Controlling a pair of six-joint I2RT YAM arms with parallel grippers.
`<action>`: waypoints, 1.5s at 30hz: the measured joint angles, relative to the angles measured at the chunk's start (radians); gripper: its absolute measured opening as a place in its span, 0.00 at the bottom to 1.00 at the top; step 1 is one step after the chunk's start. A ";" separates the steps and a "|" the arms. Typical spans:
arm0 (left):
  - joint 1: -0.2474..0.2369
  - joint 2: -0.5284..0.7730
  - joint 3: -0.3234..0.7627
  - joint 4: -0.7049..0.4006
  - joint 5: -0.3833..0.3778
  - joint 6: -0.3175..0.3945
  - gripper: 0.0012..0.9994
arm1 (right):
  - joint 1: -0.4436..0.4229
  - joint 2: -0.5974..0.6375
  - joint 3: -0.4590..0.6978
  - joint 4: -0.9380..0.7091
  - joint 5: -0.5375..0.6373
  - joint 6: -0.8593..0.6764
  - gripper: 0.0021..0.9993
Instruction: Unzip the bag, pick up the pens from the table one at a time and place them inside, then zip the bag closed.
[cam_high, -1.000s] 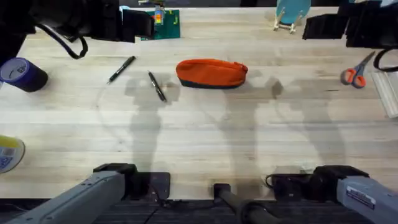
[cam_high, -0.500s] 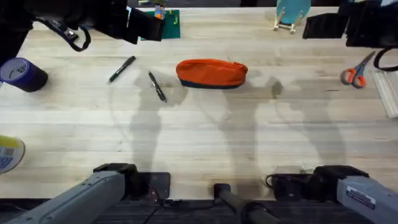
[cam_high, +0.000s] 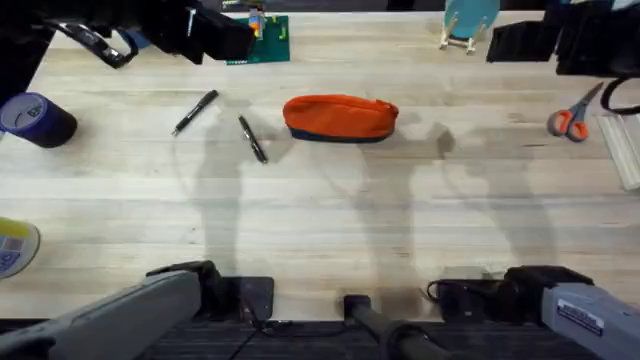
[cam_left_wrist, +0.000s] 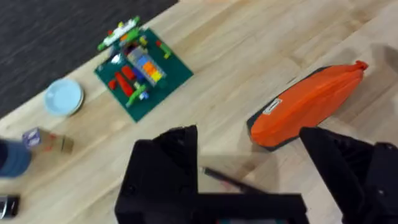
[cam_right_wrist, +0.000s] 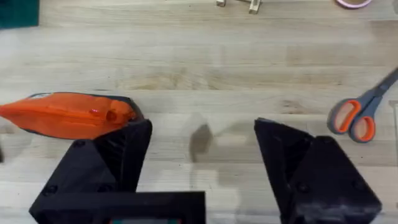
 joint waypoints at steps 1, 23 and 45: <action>0.010 0.008 0.000 0.004 0.024 0.012 0.99 | 0.000 0.000 0.000 0.000 0.000 0.000 1.00; 0.073 0.335 0.001 -0.001 0.520 0.414 0.99 | 0.000 0.000 0.000 0.001 0.000 0.000 1.00; 0.010 0.669 0.002 -0.227 0.593 0.996 0.99 | 0.000 0.000 0.000 0.006 0.000 0.000 1.00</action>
